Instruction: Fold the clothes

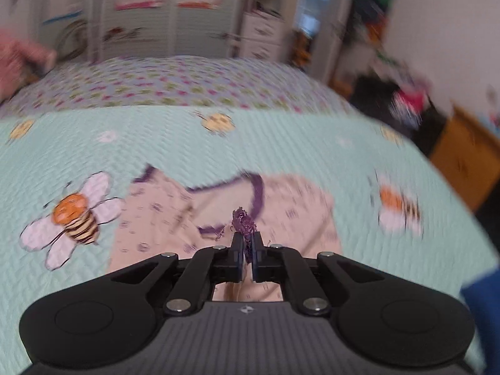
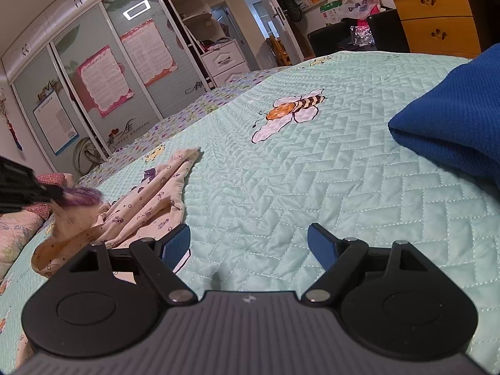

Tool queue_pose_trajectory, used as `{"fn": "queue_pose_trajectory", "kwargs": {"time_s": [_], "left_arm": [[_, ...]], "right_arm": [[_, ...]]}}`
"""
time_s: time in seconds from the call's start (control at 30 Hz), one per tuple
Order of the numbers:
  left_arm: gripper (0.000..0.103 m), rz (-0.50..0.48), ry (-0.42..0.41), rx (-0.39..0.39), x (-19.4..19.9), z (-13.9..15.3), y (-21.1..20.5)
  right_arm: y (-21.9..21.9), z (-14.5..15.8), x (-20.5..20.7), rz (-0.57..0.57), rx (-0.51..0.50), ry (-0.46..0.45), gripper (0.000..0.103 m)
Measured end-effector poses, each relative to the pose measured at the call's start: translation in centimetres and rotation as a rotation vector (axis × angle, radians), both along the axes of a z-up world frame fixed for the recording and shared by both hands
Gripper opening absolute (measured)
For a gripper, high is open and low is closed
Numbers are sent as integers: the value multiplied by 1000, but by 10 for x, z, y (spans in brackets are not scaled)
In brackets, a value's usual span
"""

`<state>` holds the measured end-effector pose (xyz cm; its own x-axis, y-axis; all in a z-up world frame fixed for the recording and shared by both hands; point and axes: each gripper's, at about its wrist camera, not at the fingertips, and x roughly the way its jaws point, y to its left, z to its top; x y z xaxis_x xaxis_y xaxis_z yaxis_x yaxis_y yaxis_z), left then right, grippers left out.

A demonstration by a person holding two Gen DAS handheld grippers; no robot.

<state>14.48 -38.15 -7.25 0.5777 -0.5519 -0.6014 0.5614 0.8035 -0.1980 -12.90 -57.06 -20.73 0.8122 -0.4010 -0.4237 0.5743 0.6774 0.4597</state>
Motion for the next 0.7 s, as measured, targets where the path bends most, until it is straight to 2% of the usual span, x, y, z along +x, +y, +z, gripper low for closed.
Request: {"fn": "queue_pose_trajectory", "kwargs": {"time_s": [0.1, 0.23, 0.33, 0.4, 0.6, 0.7], "left_arm": [[4, 99, 21, -66, 0, 22, 19], [3, 166, -61, -100, -17, 61, 44], [3, 183, -102, -130, -26, 90, 62], [3, 160, -106, -139, -28, 106, 66], [3, 73, -115, -140, -30, 144, 44], [3, 58, -119, -158, -27, 159, 30]], "right_arm": [[-6, 1, -5, 43, 52, -43, 83], [-11, 7, -14, 212, 209, -66, 82], [-8, 12, -23, 323, 370, -74, 82], [-1, 15, -31, 367, 436, -51, 82], [39, 19, -74, 443, 437, 62, 82], [53, 19, -97, 473, 441, 85, 82]]}}
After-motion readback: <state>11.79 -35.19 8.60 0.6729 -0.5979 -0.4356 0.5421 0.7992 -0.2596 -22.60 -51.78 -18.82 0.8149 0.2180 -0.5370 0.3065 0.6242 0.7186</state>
